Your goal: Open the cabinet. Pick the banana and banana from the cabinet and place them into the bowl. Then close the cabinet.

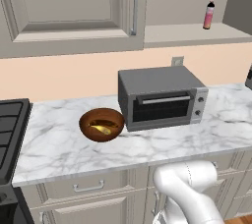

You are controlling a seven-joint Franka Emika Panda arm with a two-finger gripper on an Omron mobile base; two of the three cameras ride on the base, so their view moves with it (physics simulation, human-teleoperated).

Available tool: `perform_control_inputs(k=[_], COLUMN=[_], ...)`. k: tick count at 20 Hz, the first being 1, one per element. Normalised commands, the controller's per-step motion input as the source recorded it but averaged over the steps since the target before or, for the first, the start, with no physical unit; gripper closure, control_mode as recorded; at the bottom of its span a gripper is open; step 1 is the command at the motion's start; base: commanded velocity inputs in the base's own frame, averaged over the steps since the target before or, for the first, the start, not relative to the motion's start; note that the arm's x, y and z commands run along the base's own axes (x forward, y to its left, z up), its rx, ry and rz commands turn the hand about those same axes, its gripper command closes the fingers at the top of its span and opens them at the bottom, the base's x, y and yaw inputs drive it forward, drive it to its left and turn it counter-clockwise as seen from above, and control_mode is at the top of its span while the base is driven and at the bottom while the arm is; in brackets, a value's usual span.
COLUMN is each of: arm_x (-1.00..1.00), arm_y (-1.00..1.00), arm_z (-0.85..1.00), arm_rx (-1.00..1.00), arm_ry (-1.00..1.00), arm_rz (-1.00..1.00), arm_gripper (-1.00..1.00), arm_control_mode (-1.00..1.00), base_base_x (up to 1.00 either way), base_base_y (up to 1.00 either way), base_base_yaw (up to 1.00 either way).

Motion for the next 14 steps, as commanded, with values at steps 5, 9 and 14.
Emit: perform_control_inputs(k=[5,9,14], arm_x=[1.0,1.0,1.0], arm_y=[-0.26,-0.09,-0.02], arm_z=[-0.49,-0.37,-0.3], arm_rx=[0.05,0.02,-0.01], arm_ry=[0.0,0.0,0.03], arm_rz=[0.32,0.32,0.13], arm_gripper=[-1.0,-1.0,-1.0], arm_control_mode=[-1.0,-1.0,-1.0], base_base_x=[0.0,0.0,0.0], base_base_y=[0.0,0.0,0.0], base_base_yaw=[0.0,0.0,0.0])
